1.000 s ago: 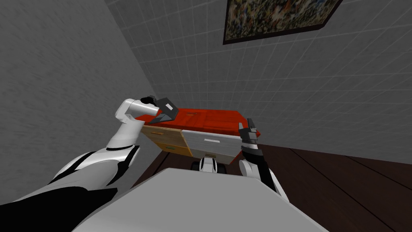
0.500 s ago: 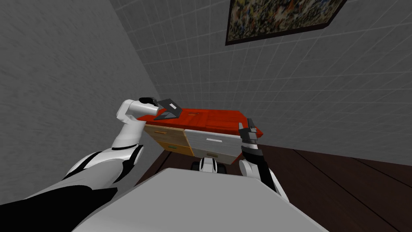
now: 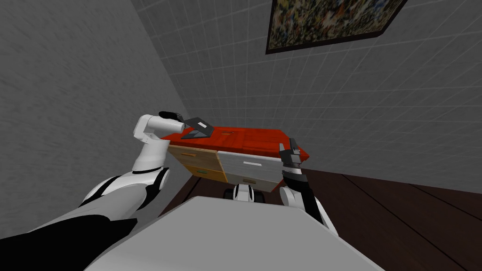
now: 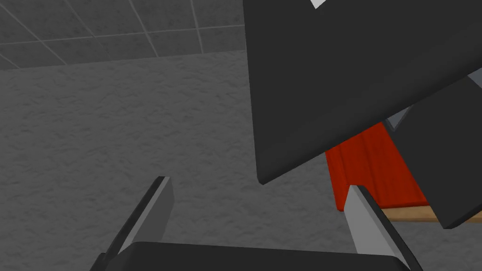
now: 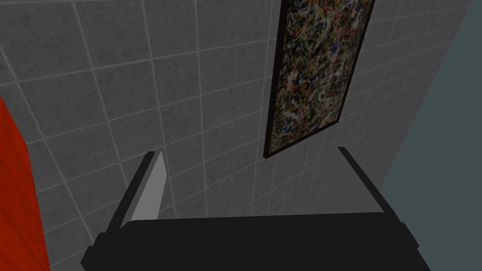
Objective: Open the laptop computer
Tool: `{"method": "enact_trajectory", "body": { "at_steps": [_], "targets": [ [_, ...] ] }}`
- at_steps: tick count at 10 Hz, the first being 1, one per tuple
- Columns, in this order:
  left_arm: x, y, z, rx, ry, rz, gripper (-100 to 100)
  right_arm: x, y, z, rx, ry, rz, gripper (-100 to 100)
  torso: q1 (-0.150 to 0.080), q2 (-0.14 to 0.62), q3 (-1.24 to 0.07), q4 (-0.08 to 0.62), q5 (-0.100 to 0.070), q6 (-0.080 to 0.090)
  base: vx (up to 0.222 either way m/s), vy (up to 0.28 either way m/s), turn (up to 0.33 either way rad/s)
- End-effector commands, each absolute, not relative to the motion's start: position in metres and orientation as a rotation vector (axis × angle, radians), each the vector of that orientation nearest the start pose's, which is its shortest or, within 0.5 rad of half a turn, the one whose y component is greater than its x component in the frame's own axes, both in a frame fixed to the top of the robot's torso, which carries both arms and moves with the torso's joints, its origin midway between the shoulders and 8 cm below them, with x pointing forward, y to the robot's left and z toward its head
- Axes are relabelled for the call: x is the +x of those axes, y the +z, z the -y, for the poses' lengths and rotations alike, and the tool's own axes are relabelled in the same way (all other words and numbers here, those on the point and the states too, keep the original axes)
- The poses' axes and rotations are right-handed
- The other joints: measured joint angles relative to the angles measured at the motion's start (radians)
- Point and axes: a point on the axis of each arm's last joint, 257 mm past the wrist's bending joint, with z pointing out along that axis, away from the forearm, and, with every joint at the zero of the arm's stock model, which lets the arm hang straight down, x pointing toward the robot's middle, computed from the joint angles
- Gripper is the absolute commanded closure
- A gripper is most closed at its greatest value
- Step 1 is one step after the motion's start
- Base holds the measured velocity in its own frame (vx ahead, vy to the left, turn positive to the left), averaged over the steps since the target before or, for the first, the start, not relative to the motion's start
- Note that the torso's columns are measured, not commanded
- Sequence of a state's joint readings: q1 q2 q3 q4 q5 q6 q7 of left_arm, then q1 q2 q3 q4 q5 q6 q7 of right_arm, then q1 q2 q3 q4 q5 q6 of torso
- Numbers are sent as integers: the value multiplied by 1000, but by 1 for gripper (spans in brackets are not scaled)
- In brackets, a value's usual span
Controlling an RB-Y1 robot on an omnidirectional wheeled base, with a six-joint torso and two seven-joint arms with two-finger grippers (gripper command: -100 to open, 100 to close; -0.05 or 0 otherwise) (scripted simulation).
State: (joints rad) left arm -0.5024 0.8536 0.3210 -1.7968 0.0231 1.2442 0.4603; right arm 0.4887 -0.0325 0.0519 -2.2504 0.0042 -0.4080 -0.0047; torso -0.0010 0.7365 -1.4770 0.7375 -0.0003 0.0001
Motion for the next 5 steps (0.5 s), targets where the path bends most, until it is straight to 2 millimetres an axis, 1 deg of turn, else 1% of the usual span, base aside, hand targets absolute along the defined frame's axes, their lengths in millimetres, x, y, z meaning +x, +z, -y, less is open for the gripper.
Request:
{"method": "enact_trajectory", "body": {
  "at_steps": [1, 5],
  "targets": [
    [518, 92, -575, -1593, -610, -806, -100, 368, -5, 260, 730, 1333, -721, 0, 1, 1, 1, 0, 0, 0, 28, 12, -27],
    [514, 93, -571, -1655, -636, -795, -100, 368, -5, 260, 730, 1333, -722, 0, 1, 2, 1, 1, 0, 0, 23, 14, -29]
  ]
}}
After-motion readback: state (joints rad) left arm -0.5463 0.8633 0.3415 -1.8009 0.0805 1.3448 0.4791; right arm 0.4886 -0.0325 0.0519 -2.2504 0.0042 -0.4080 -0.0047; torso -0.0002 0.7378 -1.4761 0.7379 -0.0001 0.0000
